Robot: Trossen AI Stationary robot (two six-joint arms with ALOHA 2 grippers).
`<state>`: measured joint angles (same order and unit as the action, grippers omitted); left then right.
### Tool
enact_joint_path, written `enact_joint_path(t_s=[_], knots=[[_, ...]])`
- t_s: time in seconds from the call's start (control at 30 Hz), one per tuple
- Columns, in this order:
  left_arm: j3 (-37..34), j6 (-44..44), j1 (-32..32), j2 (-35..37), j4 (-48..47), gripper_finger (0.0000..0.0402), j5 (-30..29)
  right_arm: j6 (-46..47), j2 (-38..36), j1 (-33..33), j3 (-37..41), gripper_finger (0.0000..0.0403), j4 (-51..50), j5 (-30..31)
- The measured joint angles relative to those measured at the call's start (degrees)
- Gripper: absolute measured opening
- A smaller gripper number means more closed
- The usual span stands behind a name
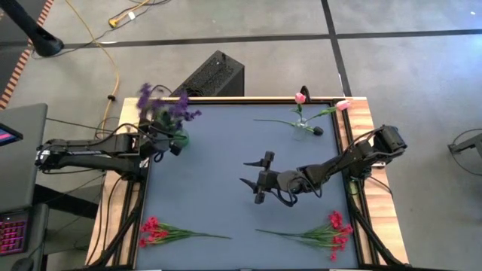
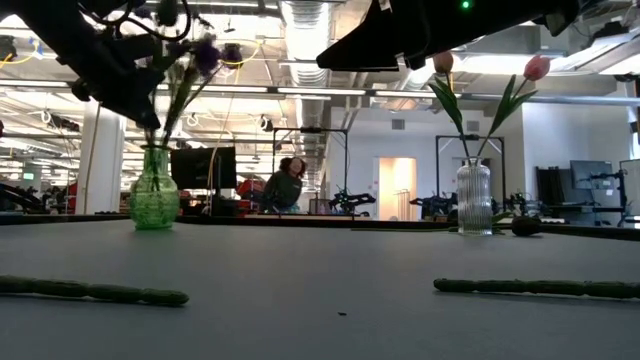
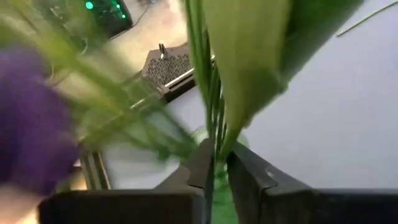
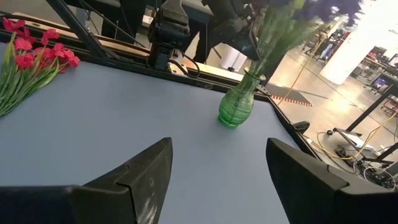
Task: Sort flowers into vase by color
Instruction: Put the left black flower into the green vase, then put the black flower into the green vase
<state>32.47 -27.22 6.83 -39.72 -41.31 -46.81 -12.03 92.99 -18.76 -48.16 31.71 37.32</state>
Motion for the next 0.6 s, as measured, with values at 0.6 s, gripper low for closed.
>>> enact_joint_path(t_s=[0.6], knots=[[0.0, 1.5, 0.0, 0.0, -1.3, 0.0173, 8.6, 0.1, 0.0, 0.0, 0.0, 0.0286, 0.0, 0.0]])
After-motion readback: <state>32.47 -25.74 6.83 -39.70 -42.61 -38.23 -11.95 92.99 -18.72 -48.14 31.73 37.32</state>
